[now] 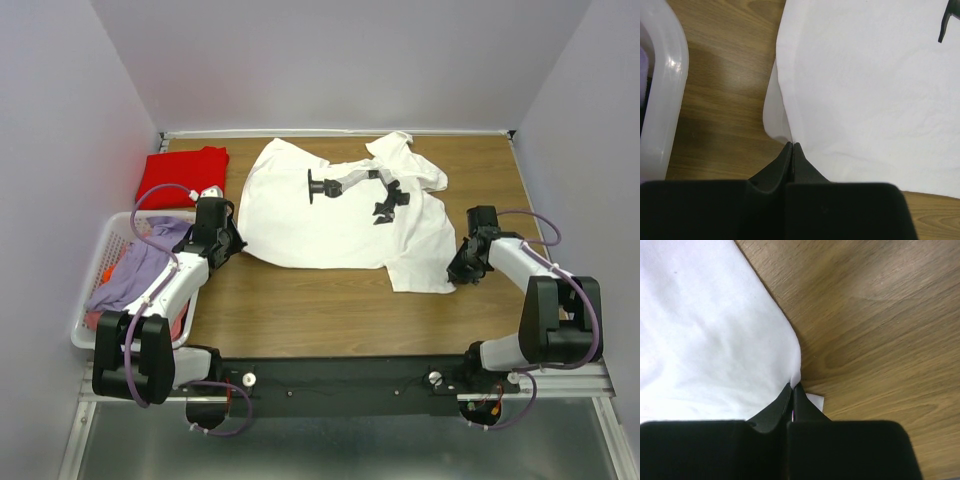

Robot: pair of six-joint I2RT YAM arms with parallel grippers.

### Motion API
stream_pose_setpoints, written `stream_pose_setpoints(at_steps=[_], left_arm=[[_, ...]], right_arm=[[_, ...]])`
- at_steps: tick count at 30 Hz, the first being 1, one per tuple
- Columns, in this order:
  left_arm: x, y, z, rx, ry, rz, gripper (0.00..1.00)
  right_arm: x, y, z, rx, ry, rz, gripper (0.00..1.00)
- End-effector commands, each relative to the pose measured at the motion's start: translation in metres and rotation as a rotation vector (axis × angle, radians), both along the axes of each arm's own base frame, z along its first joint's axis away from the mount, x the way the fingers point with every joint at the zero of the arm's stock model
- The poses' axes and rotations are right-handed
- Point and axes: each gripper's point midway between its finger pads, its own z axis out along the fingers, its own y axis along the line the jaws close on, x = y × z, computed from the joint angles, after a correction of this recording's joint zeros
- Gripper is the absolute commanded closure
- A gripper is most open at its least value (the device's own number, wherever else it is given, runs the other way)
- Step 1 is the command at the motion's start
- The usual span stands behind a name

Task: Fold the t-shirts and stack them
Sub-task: Flatten the tshirt out

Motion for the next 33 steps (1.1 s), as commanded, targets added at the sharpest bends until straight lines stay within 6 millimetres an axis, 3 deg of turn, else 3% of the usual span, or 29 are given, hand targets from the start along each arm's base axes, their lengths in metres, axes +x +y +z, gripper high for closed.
stream_pose_setpoints(at_steps=[1,5,8,9,10,11,12,13,16,17,18,20,21,22,23,24,25,26,27,28,29,31,32,33], left_arm=[[0.004,0.003,0.010,0.009,-0.036,0.000,1.00],[0.018,0.002,0.028,0.004,-0.079,0.010,1.00],[0.048,0.001,0.062,0.002,-0.158,0.029,1.00],[0.067,0.000,0.082,0.002,-0.199,0.035,1.00],[0.079,0.001,0.093,0.008,-0.226,0.049,1.00],[0.090,0.001,0.103,0.009,-0.240,0.052,1.00],[0.112,-0.002,0.125,0.007,-0.266,0.051,1.00],[0.134,-0.005,0.154,0.004,-0.319,0.043,1.00],[0.155,-0.007,0.205,0.000,-0.405,0.041,1.00],[0.162,-0.007,0.219,0.004,-0.431,0.042,1.00],[0.167,-0.007,0.262,-0.002,-0.514,0.046,1.00],[0.169,-0.004,0.300,0.004,-0.588,0.061,1.00],[0.167,0.002,0.336,0.013,-0.657,0.084,1.00],[0.164,0.005,0.352,0.020,-0.689,0.095,1.00],[0.155,0.008,0.388,0.018,-0.762,0.109,1.00],[0.148,0.012,0.406,0.020,-0.801,0.123,1.00],[0.141,0.016,0.423,0.029,-0.840,0.139,1.00],[0.121,0.021,0.455,0.021,-0.913,0.151,1.00],[0.109,0.023,0.474,0.015,-0.967,0.161,1.00],[0.097,0.027,0.488,0.017,-1.008,0.172,1.00],[0.071,0.031,0.513,0.005,-1.076,0.181,1.00],[0.044,0.034,0.538,-0.010,-1.165,0.185,1.00],[0.031,0.035,0.548,-0.017,-1.200,0.183,1.00],[0.004,0.036,0.565,-0.032,-1.269,0.172,1.00]], right_arm=[[-0.024,0.005,-0.024,0.019,0.081,-0.015,0.99],[0.007,0.000,0.002,-0.005,-0.020,-0.023,0.99],[0.054,-0.009,0.040,-0.052,-0.153,-0.033,1.00],[0.068,-0.012,0.052,-0.066,-0.188,-0.036,1.00],[0.100,-0.017,0.086,-0.093,-0.287,-0.035,1.00],[0.114,-0.019,0.098,-0.106,-0.317,-0.032,1.00],[0.130,-0.021,0.117,-0.119,-0.366,-0.031,1.00],[0.156,-0.028,0.154,-0.148,-0.453,-0.037,1.00],[0.185,-0.038,0.217,-0.203,-0.583,-0.042,1.00],[0.199,-0.042,0.264,-0.217,-0.687,-0.054,1.00],[0.203,-0.046,0.283,-0.232,-0.729,-0.056,1.00],[0.206,-0.054,0.326,-0.275,-0.817,-0.071,1.00],[0.206,-0.055,0.368,-0.290,-0.909,-0.080,1.00],[0.203,-0.059,0.388,-0.316,-0.947,-0.079,1.00],[0.199,-0.059,0.407,-0.329,-0.988,-0.078,0.99],[0.193,-0.061,0.442,-0.345,-1.066,-0.086,1.00],[0.187,-0.062,0.459,-0.358,-1.102,-0.085,1.00],[0.176,-0.063,0.482,-0.387,-1.149,-0.077,0.99],[0.168,-0.064,0.499,-0.400,-1.185,-0.074,1.00],[0.149,-0.066,0.530,-0.435,-1.251,-0.075,0.99],[0.139,-0.067,0.543,-0.454,-1.279,-0.077,1.00],[0.116,-0.070,0.571,-0.501,-1.345,-0.072,1.00],[0.095,-0.070,0.587,-0.517,-1.391,-0.081,0.99],[0.085,-0.070,0.598,-0.528,-1.425,-0.085,1.00]])
